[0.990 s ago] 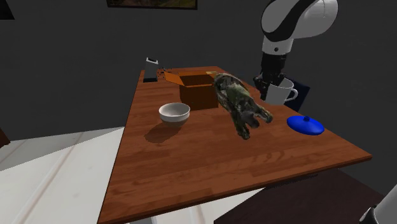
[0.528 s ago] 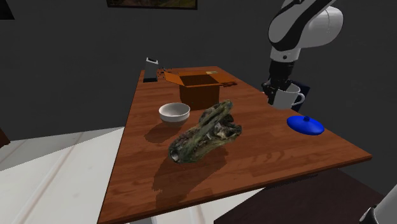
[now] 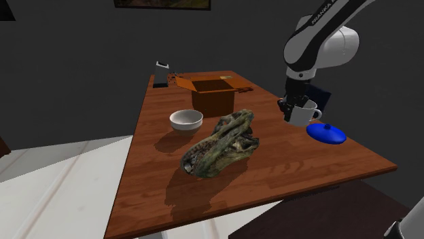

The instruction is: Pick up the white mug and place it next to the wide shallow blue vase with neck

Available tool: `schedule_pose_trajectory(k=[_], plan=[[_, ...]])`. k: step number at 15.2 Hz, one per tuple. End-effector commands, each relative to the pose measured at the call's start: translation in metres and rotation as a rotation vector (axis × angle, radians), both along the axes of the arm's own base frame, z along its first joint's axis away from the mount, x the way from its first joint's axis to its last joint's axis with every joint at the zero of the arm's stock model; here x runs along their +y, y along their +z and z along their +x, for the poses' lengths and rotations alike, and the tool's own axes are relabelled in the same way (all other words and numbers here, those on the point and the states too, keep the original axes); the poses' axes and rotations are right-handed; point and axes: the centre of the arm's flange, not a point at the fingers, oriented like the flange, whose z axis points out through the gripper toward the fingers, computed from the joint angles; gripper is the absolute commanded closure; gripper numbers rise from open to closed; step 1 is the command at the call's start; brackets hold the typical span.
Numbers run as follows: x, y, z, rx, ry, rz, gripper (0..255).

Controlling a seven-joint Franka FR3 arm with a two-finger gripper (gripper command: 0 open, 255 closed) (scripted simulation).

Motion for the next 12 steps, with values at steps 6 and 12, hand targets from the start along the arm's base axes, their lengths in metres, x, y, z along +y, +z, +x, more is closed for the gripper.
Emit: schedule_pose_trajectory(k=[6, 12], plan=[[0.001, -0.036, 0.000, -0.001, 0.000, 0.000, 255], [0.001, -0.068, 0.000, -0.001, 0.000, 0.000, 255]])
